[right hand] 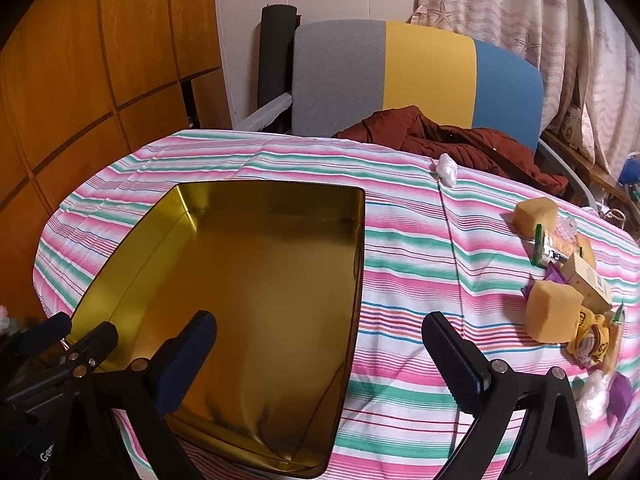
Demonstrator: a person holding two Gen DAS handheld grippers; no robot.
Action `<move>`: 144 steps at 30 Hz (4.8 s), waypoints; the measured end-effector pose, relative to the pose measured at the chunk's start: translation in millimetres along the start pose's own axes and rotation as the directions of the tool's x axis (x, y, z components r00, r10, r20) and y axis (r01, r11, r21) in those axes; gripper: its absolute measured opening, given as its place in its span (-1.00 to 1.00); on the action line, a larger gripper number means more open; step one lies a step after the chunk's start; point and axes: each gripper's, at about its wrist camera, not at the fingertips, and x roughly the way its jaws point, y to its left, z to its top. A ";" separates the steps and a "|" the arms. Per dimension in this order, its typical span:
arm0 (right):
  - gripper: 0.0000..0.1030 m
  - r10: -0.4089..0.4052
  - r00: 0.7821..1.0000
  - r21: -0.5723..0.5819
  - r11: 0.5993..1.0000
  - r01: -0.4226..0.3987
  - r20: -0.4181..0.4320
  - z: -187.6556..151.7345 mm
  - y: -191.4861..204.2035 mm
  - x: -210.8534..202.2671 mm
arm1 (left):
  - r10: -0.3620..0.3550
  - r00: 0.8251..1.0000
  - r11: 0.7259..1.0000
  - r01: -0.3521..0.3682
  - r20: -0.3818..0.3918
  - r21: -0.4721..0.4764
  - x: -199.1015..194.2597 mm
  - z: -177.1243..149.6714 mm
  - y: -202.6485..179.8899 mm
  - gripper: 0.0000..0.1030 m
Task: Organize objects
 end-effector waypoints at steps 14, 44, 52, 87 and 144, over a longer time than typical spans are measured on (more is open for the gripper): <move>1.00 0.048 0.996 0.023 0.999 -0.050 0.074 -1.7 -31.2 -25.6 | -0.187 0.974 0.981 0.178 -0.125 -0.080 13.0 -7.0 -13.9 0.10; 0.47 -0.230 0.968 0.299 0.921 0.249 -0.099 -121.2 -374.9 -73.6 | -0.530 0.771 0.670 0.636 -0.354 0.383 -22.2 -48.8 -250.8 0.26; 0.30 -0.174 0.982 0.372 0.909 0.189 -0.075 -142.7 -393.2 -59.6 | -0.559 0.724 0.576 0.690 -0.405 0.439 -21.1 -61.9 -298.6 0.26; -0.03 -0.163 0.985 0.427 0.889 0.168 -0.050 -151.6 -373.2 -70.2 | -0.625 0.645 0.431 0.755 -0.440 0.495 6.9 -92.4 -359.6 -0.38; 0.52 0.429 0.903 -0.075 0.901 -0.428 -0.003 -23.7 17.2 -0.5 | -0.306 0.952 0.952 0.306 -0.009 -0.003 53.3 7.0 38.5 -0.38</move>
